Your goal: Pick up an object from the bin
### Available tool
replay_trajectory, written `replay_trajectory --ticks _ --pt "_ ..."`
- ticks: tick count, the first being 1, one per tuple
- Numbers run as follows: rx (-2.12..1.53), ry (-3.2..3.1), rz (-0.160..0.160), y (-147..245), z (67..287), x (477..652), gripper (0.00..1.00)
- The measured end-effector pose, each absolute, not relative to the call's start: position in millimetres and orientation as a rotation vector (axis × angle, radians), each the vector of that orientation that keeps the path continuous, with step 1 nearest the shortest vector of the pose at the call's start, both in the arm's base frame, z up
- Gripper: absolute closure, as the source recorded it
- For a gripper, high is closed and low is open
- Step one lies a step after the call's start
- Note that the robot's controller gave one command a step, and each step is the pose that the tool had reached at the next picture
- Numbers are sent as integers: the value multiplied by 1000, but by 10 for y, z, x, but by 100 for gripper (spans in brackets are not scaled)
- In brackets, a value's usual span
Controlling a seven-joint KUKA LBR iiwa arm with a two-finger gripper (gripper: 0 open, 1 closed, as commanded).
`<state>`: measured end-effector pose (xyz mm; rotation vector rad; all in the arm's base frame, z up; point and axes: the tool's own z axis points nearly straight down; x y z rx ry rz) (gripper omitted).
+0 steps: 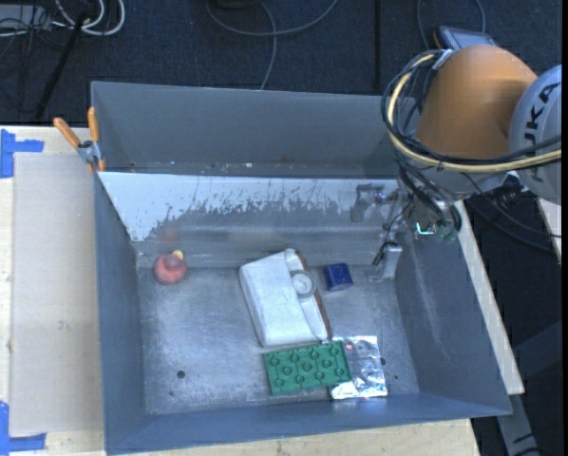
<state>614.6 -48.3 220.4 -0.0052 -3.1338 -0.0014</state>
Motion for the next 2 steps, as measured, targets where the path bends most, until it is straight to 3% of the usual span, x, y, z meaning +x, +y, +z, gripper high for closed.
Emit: replay_trajectory --ticks 1,2 --pt "508 -3093 -3 -500 1310 5545 0" --pt "500 -3105 -1 -167 694 4870 0"
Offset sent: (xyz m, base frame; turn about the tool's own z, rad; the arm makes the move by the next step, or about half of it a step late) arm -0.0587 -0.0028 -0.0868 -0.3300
